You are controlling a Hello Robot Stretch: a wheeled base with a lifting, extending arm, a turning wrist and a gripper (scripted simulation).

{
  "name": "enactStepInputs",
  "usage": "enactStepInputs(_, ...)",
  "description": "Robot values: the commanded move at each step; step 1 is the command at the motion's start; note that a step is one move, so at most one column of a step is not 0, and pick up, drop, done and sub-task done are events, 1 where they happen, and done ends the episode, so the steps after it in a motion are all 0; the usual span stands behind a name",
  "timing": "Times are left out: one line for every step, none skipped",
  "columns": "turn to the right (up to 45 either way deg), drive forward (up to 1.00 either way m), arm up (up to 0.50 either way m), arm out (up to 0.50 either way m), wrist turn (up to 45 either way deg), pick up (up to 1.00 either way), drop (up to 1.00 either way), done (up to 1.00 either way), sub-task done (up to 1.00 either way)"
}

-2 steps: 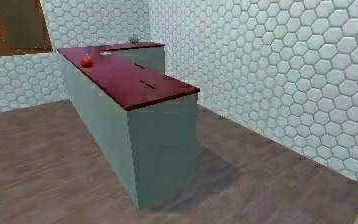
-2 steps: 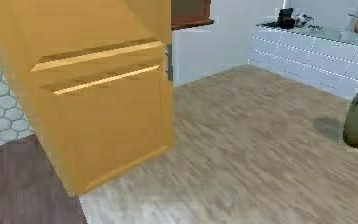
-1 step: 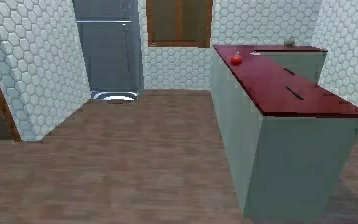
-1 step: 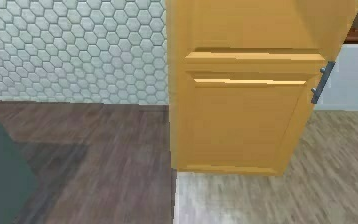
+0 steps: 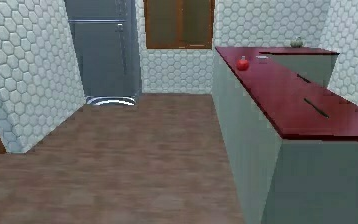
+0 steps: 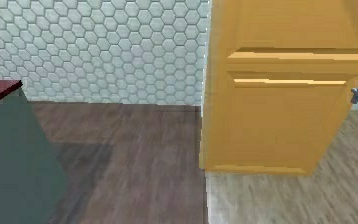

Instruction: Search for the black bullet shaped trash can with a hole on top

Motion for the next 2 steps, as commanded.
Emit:
enactStepInputs(-24.0,0.0,0.0,0.0,0.0,0.0,0.0,0.0,0.0)
enactStepInputs(0.0,0.35,0.0,0.0,0.0,0.0,0.0,0.0,0.0)
